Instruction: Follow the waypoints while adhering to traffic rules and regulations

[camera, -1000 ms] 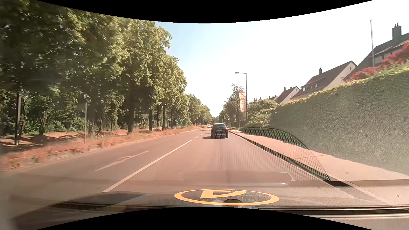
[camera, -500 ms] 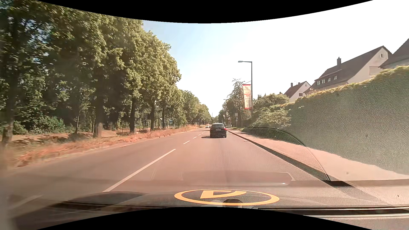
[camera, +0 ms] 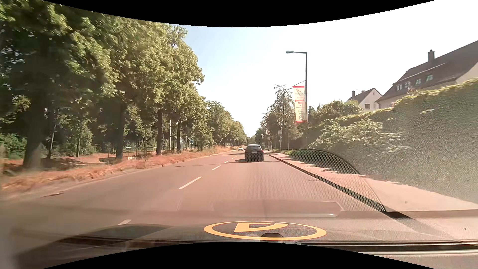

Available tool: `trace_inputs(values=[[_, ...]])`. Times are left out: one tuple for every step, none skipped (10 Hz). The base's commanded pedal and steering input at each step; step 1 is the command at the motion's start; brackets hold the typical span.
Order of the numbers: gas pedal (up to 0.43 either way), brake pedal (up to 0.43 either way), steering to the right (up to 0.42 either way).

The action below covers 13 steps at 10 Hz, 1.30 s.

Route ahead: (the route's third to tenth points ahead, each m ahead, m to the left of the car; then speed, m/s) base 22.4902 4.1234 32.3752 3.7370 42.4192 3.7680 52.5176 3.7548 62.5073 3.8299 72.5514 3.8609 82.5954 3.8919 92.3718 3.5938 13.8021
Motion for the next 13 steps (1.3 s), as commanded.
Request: trace_inputs(values=[[0.169,0.0,-0.002],[0.169,0.0,-0.002],[0.169,0.0,-0.002],[0.157,0.0,-0.002],[0.157,0.0,-0.002],[0.157,0.0,-0.001],[0.157,0.0,-0.002],[0.157,0.0,-0.002],[0.157,0.0,-0.001],[0.157,0.0,-0.002],[0.157,0.0,-0.001],[0.157,0.0,-0.002],[0.157,0.0,-0.002]])
